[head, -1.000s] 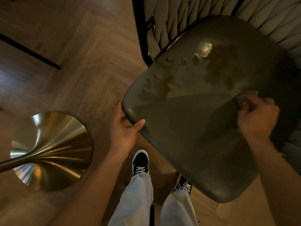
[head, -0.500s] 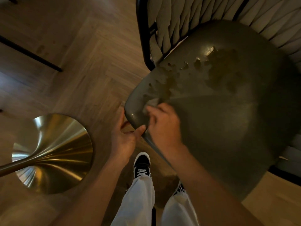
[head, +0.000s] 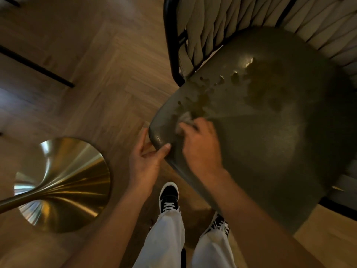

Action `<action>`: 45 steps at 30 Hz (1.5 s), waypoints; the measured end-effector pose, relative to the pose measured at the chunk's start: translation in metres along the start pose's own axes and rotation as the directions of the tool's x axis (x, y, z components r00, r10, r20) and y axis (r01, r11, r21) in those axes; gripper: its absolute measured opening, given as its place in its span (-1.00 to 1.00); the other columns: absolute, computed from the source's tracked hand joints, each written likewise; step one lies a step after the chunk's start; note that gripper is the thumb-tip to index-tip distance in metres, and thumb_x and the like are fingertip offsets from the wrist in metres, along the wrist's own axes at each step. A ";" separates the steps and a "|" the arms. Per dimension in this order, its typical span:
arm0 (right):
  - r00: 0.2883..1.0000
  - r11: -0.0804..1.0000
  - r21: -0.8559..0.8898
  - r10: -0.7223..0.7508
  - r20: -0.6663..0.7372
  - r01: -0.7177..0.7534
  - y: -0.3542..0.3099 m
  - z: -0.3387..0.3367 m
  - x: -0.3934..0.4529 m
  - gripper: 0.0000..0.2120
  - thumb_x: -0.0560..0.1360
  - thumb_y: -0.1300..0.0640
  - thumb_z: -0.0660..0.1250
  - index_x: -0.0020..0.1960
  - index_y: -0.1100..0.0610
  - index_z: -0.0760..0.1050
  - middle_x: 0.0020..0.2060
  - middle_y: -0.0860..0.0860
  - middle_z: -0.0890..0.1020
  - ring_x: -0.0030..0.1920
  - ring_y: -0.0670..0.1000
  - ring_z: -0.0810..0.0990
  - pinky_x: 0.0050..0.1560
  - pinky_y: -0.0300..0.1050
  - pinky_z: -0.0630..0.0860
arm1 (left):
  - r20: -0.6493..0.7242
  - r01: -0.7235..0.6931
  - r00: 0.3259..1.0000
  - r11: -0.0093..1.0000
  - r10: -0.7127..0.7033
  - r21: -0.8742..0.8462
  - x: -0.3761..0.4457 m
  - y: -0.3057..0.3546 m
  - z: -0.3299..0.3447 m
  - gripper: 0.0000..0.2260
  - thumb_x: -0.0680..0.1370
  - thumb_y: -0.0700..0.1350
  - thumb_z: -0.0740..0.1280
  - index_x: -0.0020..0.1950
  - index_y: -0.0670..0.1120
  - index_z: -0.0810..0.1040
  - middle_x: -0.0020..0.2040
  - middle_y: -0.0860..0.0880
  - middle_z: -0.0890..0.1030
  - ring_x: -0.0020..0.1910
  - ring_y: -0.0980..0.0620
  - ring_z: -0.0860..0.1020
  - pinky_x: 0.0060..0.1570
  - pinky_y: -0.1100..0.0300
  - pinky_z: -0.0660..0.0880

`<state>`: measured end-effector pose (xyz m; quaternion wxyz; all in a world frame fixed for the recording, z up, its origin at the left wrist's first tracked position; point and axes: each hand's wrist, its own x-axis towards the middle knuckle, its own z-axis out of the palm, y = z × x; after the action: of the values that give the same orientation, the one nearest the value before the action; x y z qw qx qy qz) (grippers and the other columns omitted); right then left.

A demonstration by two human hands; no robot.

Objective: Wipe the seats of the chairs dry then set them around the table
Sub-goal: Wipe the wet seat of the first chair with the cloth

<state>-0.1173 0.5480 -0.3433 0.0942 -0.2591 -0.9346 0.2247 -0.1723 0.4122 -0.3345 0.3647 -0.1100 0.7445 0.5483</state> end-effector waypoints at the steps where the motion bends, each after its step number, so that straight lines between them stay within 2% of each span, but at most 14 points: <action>1: 0.996 0.998 -0.021 0.063 -0.056 -0.065 0.021 -0.007 0.000 -0.73 0.38 0.27 0.26 0.01 0.14 0.63 -0.09 0.17 0.56 -0.10 0.22 0.51 -0.06 0.00 0.53 | -0.009 -0.012 1.000 1.000 0.012 0.011 0.002 0.005 0.003 -0.27 0.41 -0.13 0.52 0.50 0.16 0.28 0.17 0.15 0.57 -0.03 0.35 0.60 0.01 0.29 0.54; 6: 0.925 0.931 -0.121 0.314 -0.215 -0.344 0.137 -0.063 -0.008 -0.62 0.43 0.15 0.13 0.13 0.21 0.60 0.01 0.30 0.50 -0.01 0.33 0.48 0.10 0.02 0.40 | -0.022 -0.027 0.999 0.994 0.029 0.105 0.011 0.016 0.014 -0.19 0.40 -0.21 0.53 0.54 0.08 0.20 0.15 0.22 0.45 -0.21 0.59 0.43 -0.22 0.54 0.42; 11: 0.792 0.777 -0.198 0.532 -0.300 -0.597 0.213 -0.110 -0.015 -0.63 0.43 0.15 0.13 0.11 0.20 0.59 -0.05 0.34 0.52 -0.06 0.33 0.45 0.05 0.13 0.39 | -0.023 -0.053 0.998 0.983 0.058 0.177 0.011 0.016 0.010 -0.22 0.39 -0.19 0.54 0.52 0.09 0.26 0.16 0.17 0.50 -0.14 0.54 0.46 -0.12 0.49 0.37; 14: 0.747 0.747 -0.150 0.585 -0.315 -0.648 0.214 -0.106 -0.013 -0.63 0.42 0.21 0.15 0.14 0.24 0.57 -0.07 0.36 0.54 -0.07 0.35 0.47 0.01 0.16 0.43 | -0.038 -0.067 0.996 0.976 0.076 0.208 0.012 0.015 0.010 -0.23 0.38 -0.17 0.55 0.51 0.09 0.30 0.21 0.11 0.51 -0.10 0.46 0.45 -0.10 0.48 0.38; 17: 0.772 0.790 -0.085 0.560 -0.299 -0.607 0.178 -0.088 -0.009 -0.65 0.44 0.28 0.20 0.18 0.22 0.56 -0.01 0.32 0.53 0.00 0.33 0.48 0.06 0.05 0.39 | -0.035 -0.084 0.995 0.976 0.093 0.199 0.012 0.011 0.009 -0.24 0.38 -0.18 0.55 0.51 0.09 0.30 0.24 0.09 0.50 -0.09 0.47 0.48 -0.17 0.55 0.43; 22: 0.909 0.929 -0.018 0.358 -0.212 -0.370 0.105 -0.042 -0.005 -0.64 0.38 0.24 0.22 0.13 0.18 0.61 -0.07 0.22 0.59 -0.03 0.25 0.53 0.11 -0.07 0.39 | -0.014 -0.082 0.996 0.986 0.085 0.148 0.015 0.005 0.008 -0.23 0.38 -0.21 0.54 0.51 0.09 0.30 0.18 0.14 0.52 -0.04 0.34 0.59 -0.04 0.38 0.56; 27: 0.980 0.980 0.123 0.169 -0.109 -0.155 0.013 -0.002 0.000 -0.71 0.39 0.30 0.31 0.08 0.17 0.64 -0.11 0.16 0.56 -0.13 0.19 0.53 -0.07 -0.01 0.55 | 0.032 -0.109 0.994 0.991 0.107 0.081 0.015 0.004 0.005 -0.32 0.44 -0.18 0.48 0.50 0.07 0.29 0.23 0.12 0.50 -0.03 0.39 0.58 -0.07 0.40 0.56; 30: 1.000 0.986 0.165 0.023 -0.010 -0.022 -0.025 0.019 0.007 -0.73 0.41 0.22 0.23 0.02 0.17 0.63 -0.14 0.13 0.54 -0.14 0.14 0.49 -0.12 -0.03 0.48 | 0.051 -0.070 0.996 0.997 0.068 0.028 0.018 0.003 -0.003 -0.52 0.54 0.01 0.32 0.46 0.09 0.36 0.32 0.05 0.53 0.16 0.17 0.58 0.13 0.09 0.58; 33: 0.969 0.973 0.169 -0.183 0.168 0.155 -0.050 0.035 0.019 -0.80 0.39 0.28 0.33 -0.01 0.19 0.63 -0.08 0.13 0.52 -0.11 0.13 0.42 -0.14 -0.02 0.42 | 0.056 -0.010 0.998 0.999 0.012 -0.031 0.019 0.001 -0.008 -0.75 0.66 -0.07 0.16 0.31 0.05 0.51 0.12 0.04 0.64 0.03 0.17 0.64 -0.12 0.27 0.60; 35: 0.933 0.962 0.138 -0.265 0.242 0.238 -0.052 0.038 0.027 -0.76 0.35 0.34 0.35 0.00 0.23 0.62 -0.03 0.17 0.51 -0.08 0.17 0.41 -0.16 0.01 0.42 | 0.063 0.044 0.997 0.998 -0.041 -0.040 0.016 -0.003 -0.008 -0.78 0.67 -0.10 0.15 0.24 0.07 0.52 0.05 0.04 0.66 -0.04 0.18 0.66 -0.22 0.33 0.58; 37: 0.931 0.962 0.090 -0.271 0.244 0.257 -0.046 0.033 0.031 -0.73 0.35 0.34 0.34 0.03 0.25 0.60 -0.03 0.19 0.51 -0.08 0.20 0.43 -0.19 0.02 0.43 | 0.064 0.085 0.994 0.996 -0.084 -0.011 0.015 -0.008 -0.008 -0.75 0.67 -0.08 0.14 0.31 0.08 0.48 0.10 0.01 0.65 0.00 0.13 0.66 -0.14 0.25 0.60; 40: 0.968 0.979 0.055 -0.204 0.144 0.197 -0.026 0.020 0.027 -0.71 0.39 0.29 0.20 0.03 0.21 0.60 -0.09 0.17 0.51 -0.13 0.19 0.45 -0.21 0.04 0.49 | 0.011 0.053 0.998 0.996 -0.054 0.066 0.020 -0.012 -0.007 -0.71 0.65 -0.05 0.19 0.33 0.26 0.43 0.30 0.06 0.54 0.22 0.10 0.55 0.18 0.04 0.52; 43: 0.997 0.997 0.037 -0.074 -0.002 0.074 0.011 0.005 0.021 -0.73 0.42 0.32 0.25 0.05 0.17 0.63 -0.11 0.16 0.54 -0.15 0.21 0.50 -0.13 0.08 0.54 | -0.003 -0.056 0.998 0.982 0.057 0.182 0.024 -0.002 -0.004 -0.58 0.62 -0.07 0.24 0.43 0.26 0.30 0.36 0.19 0.37 0.17 0.30 0.43 0.15 0.27 0.38; 45: 0.998 1.000 0.021 0.013 -0.054 -0.012 0.042 -0.010 0.017 -0.72 0.44 0.30 0.24 0.07 0.19 0.63 -0.10 0.17 0.55 -0.14 0.22 0.52 -0.06 0.07 0.55 | 0.047 -0.089 0.996 0.964 0.080 0.252 0.030 0.005 -0.002 -0.48 0.55 0.04 0.33 0.45 0.32 0.22 0.37 0.19 0.33 0.16 0.29 0.42 0.17 0.24 0.39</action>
<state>-0.1100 0.5928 -0.3533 0.1208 -0.2701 -0.9277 0.2276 -0.1973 0.4191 -0.3509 0.3655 -0.0205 0.8057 0.4657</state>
